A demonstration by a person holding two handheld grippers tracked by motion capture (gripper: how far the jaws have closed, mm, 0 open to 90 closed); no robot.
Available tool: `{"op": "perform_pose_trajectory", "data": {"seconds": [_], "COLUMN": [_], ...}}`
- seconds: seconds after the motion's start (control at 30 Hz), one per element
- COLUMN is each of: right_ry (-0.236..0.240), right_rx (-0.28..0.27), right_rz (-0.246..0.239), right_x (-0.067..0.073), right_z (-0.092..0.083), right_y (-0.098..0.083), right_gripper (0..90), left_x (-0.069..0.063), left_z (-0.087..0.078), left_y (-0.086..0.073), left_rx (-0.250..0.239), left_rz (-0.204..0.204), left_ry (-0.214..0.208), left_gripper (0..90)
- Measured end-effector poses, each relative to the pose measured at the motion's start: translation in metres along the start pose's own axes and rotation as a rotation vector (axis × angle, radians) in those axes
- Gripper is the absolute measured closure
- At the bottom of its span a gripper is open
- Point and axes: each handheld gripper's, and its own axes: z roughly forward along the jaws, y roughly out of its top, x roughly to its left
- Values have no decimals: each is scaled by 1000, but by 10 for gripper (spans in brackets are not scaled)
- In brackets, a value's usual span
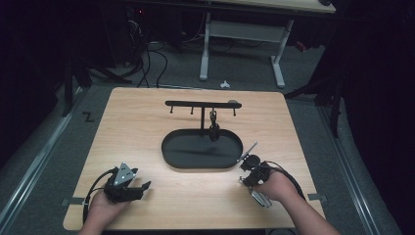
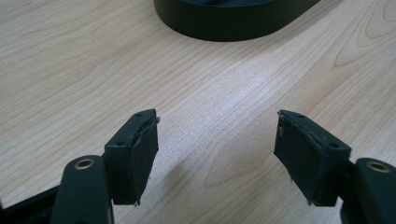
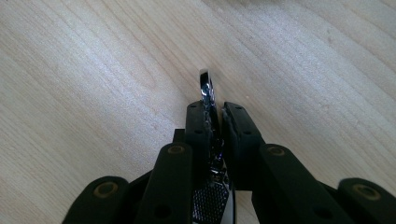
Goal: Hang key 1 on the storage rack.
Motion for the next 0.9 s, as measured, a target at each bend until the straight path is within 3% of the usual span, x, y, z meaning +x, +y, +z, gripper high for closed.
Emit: {"op": "perform_pose_trajectory", "data": {"seconds": [0.2,0.23,0.27,0.3,0.33,0.47,0.53,0.63,0.9], "right_ry": [26,23,23,27,27,30,31,6,-23], "right_rx": [-33,-33,-33,-68,-68,-128,-137,-158,-180], "right_rz": [12,48,48,26,26,48,51,49,45], "right_x": [-5,-4,-4,-8,-8,-13,-13,-15,-19], "right_z": [-14,-22,-22,-31,-31,-59,-65,-85,-117], "right_y": [0,-1,-1,-1,-1,1,2,6,22], "right_gripper": [814,814,814,814,814,815,815,818,837], "left_x": [0,0,0,0,0,-1,-1,-2,-2], "left_z": [0,0,0,0,0,0,0,0,1], "left_y": [0,0,0,0,0,0,0,0,0], "left_rx": [0,2,2,4,4,3,2,2,1], "left_rz": [0,1,1,3,3,4,4,5,5], "left_ry": [-1,-2,-2,-4,-4,-4,-4,-7,-6], "left_gripper": [308,308,308,308,308,308,308,308,308]}}
